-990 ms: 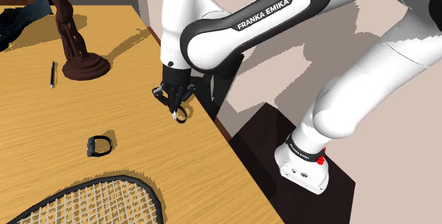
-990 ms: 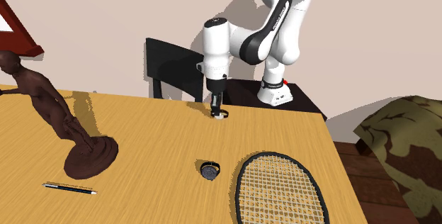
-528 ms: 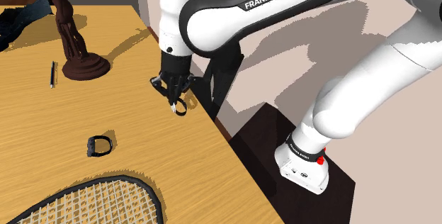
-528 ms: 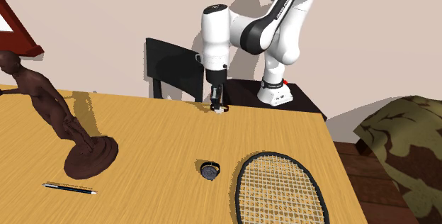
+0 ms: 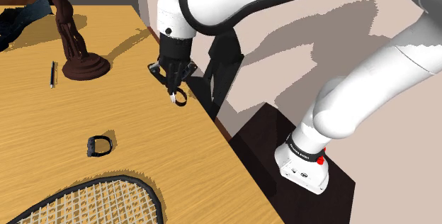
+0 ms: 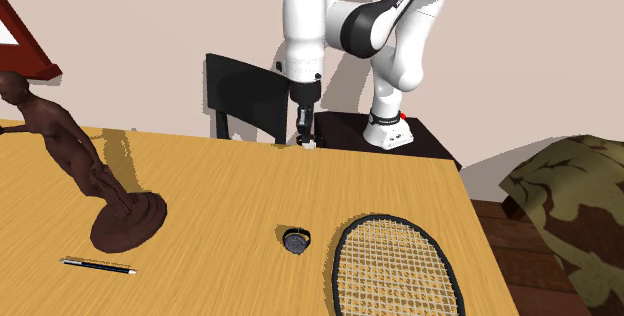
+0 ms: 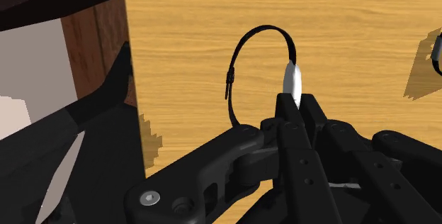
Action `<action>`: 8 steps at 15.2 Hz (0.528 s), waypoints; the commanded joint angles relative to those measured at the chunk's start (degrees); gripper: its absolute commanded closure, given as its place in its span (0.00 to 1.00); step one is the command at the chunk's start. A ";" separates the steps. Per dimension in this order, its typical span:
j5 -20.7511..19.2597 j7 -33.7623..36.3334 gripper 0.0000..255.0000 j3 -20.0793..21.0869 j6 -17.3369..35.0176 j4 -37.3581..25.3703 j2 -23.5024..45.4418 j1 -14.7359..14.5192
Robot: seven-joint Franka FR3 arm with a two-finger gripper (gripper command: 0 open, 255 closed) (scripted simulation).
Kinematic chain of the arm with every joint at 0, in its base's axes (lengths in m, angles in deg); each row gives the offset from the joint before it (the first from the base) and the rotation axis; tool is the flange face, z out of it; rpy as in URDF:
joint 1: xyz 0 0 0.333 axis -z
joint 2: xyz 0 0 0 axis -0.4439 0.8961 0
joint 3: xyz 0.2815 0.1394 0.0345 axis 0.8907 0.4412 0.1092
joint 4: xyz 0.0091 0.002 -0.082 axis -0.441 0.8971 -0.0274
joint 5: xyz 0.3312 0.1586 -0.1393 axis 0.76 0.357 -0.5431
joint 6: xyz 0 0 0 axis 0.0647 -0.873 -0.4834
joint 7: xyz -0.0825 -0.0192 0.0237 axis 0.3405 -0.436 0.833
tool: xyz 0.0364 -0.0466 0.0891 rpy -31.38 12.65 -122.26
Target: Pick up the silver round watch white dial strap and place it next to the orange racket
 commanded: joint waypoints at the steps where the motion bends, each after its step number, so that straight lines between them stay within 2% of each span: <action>1: 0.01 -0.06 1.00 -0.22 -1.19 -0.76 -0.40 0.03; 8: 2.34 9.01 1.00 6.02 -0.83 0.15 -2.72 -4.17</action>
